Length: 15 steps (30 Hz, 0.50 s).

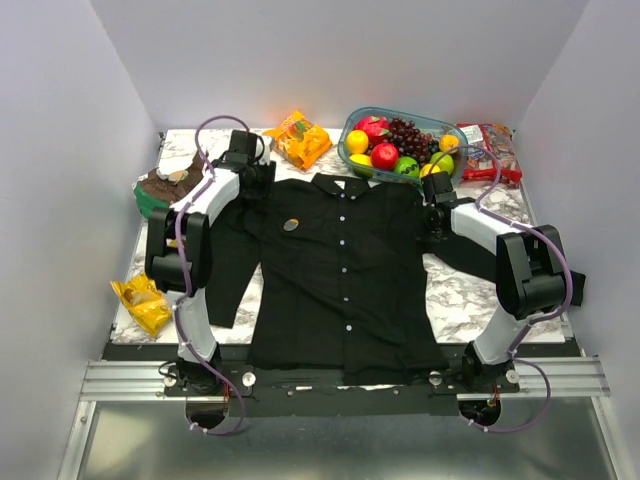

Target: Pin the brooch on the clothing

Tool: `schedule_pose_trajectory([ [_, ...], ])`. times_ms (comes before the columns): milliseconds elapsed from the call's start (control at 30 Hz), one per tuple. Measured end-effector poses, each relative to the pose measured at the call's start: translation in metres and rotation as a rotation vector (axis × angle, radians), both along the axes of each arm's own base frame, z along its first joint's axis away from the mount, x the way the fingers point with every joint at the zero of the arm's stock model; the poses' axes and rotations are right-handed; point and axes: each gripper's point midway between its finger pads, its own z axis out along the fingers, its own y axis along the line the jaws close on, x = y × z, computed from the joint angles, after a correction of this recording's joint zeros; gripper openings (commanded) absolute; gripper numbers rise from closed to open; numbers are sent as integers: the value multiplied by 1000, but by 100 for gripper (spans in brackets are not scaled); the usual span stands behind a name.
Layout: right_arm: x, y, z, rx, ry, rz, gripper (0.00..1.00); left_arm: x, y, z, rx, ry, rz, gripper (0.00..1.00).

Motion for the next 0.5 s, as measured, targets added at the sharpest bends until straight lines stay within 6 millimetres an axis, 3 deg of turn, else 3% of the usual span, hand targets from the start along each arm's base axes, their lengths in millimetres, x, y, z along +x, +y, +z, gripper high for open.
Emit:
schedule_pose_trajectory([
  [67,0,-1,0,-8,1,1,5,-6,6,-32,8,87,10,45],
  [167,-1,-4,0,-23,5,2,1,-13,18,-56,20,162,33,43],
  [500,0,-23,3,-103,5,-22,1,-12,35,-73,34,197,68,41],
])
